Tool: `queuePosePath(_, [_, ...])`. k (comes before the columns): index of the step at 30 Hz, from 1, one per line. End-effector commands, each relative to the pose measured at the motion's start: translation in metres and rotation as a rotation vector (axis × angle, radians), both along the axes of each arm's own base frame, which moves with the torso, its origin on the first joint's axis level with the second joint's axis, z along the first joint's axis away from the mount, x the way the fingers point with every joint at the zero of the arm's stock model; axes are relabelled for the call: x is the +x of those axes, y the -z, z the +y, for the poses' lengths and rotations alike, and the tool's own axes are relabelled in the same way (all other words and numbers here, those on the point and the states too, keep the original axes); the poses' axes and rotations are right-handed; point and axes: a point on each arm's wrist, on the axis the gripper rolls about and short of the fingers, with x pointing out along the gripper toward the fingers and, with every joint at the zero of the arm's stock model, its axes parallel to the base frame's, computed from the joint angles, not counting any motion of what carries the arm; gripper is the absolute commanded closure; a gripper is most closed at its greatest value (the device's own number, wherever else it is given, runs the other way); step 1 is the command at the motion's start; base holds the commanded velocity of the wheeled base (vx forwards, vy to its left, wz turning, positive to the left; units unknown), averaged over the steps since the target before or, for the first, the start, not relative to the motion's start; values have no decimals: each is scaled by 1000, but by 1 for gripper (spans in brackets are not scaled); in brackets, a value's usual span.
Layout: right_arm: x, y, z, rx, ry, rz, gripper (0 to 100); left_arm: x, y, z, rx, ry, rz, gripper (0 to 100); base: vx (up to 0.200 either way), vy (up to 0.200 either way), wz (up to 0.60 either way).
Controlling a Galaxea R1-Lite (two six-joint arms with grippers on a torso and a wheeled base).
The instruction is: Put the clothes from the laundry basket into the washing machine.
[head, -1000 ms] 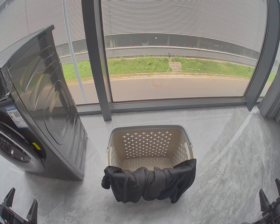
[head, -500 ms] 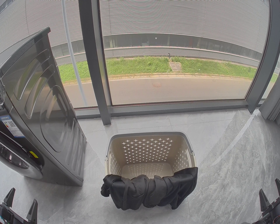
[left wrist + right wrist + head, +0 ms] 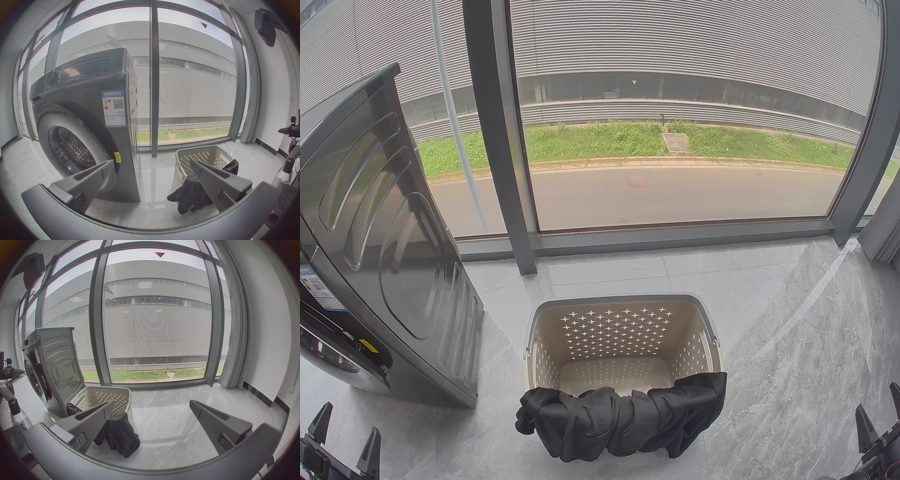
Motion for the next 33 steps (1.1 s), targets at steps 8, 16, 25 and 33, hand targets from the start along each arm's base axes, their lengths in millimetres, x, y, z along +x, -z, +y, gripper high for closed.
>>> queuePosePath(8, [0,5,0,0,-2,5,0,0,5,0,1,0,-1,0,0,-50,0])
queuePosePath(16, [0,5,0,0,0,5,0,0,5,0,1,0,-1,0,50,0,0])
queuePosePath(25, [0,5,0,0,0,5,0,0,5,0,-1,0,-1,0,156,0,0])
queuePosePath(33, [0,5,0,0,-2,5,0,0,5,0,-1,0,-1,0,0,0,0])
